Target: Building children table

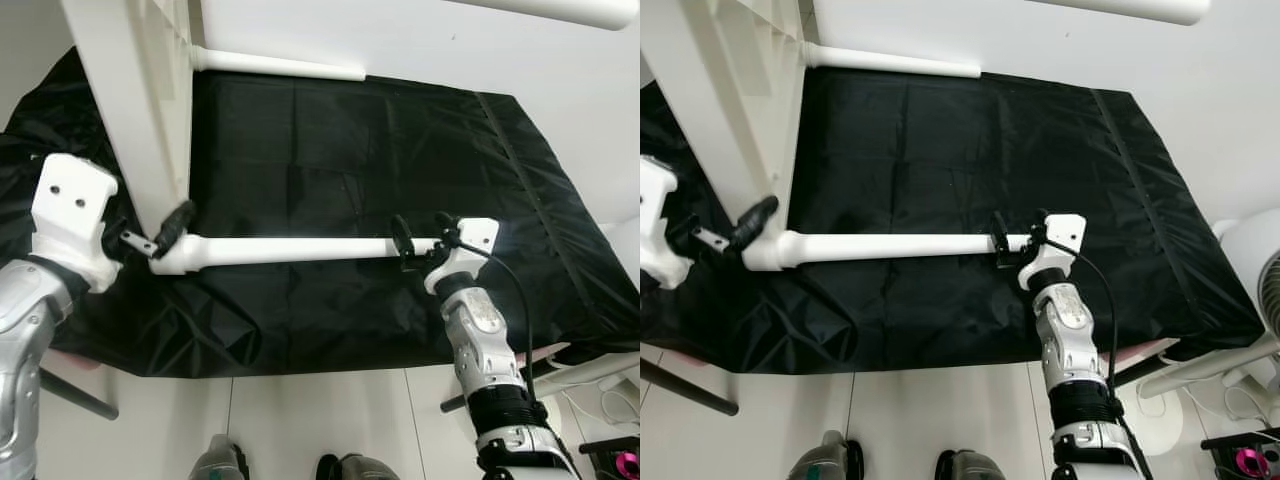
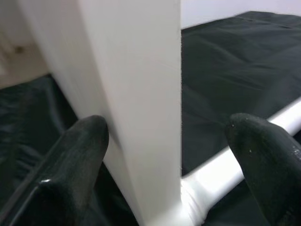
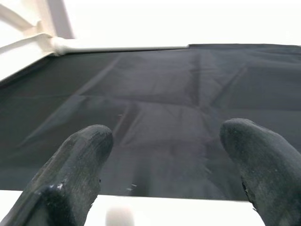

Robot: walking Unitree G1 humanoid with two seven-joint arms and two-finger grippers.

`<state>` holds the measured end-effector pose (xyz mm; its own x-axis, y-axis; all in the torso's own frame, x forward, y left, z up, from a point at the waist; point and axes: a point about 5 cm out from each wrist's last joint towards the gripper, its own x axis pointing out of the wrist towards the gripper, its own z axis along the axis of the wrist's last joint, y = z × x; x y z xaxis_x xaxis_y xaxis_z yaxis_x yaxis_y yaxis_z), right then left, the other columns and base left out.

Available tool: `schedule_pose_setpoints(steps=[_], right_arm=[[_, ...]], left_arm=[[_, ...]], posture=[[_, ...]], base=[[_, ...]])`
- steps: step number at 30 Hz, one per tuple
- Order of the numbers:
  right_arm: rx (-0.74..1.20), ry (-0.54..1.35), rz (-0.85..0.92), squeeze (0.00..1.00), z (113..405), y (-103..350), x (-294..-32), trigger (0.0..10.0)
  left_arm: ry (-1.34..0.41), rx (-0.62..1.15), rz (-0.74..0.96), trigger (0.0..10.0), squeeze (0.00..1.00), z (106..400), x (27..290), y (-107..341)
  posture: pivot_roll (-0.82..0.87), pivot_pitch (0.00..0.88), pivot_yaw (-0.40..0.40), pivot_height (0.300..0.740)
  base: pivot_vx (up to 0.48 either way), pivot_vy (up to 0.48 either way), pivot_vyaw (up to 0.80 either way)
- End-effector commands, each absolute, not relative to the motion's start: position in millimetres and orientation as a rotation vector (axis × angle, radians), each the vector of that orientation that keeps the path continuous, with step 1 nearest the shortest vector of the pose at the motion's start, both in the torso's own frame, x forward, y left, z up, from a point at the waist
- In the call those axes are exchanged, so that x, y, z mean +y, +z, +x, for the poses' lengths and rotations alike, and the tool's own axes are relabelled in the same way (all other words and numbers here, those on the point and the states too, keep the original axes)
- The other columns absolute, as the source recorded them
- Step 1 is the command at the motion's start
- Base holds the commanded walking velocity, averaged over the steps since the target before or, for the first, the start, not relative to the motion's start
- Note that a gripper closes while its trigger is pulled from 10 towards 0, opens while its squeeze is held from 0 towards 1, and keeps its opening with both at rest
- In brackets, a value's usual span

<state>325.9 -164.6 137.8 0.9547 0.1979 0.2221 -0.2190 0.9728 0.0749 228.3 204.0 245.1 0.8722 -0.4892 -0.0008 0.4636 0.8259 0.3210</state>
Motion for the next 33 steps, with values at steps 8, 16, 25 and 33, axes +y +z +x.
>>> schedule_pose_setpoints(steps=[8, 16, 25, 33], right_arm=[[-0.201, 0.226, 0.052, 0.0, 327, 135, -173, 10.0], [-0.208, 0.226, 0.05, 0.0, 327, 137, -174, 10.0], [-0.208, 0.241, 0.055, 0.0, 327, 135, -171, 10.0], [-0.197, 0.24, 0.046, 0.0, 326, 133, -174, 10.0]], left_arm=[[-0.812, 0.009, 0.229, 10.0, 0.0, 215, 165, 229], [-0.831, 0.035, 0.251, 10.0, 0.0, 214, 169, 230], [-0.776, 0.085, 0.282, 10.0, 0.0, 208, 193, 235], [-0.839, 0.142, 0.261, 10.0, 0.0, 190, 195, 232]], posture=[[0.05, 0.088, -0.098, 0.74], [0.04, 0.086, -0.095, 0.74], [0.05, 0.092, -0.099, 0.74], [0.06, 0.096, -0.107, 0.74]], base=[[0.0, 0.0, 0.0], [0.0, 0.0, 0.0], [0.0, 0.0, 0.0], [0.0, 0.0, 0.0]])
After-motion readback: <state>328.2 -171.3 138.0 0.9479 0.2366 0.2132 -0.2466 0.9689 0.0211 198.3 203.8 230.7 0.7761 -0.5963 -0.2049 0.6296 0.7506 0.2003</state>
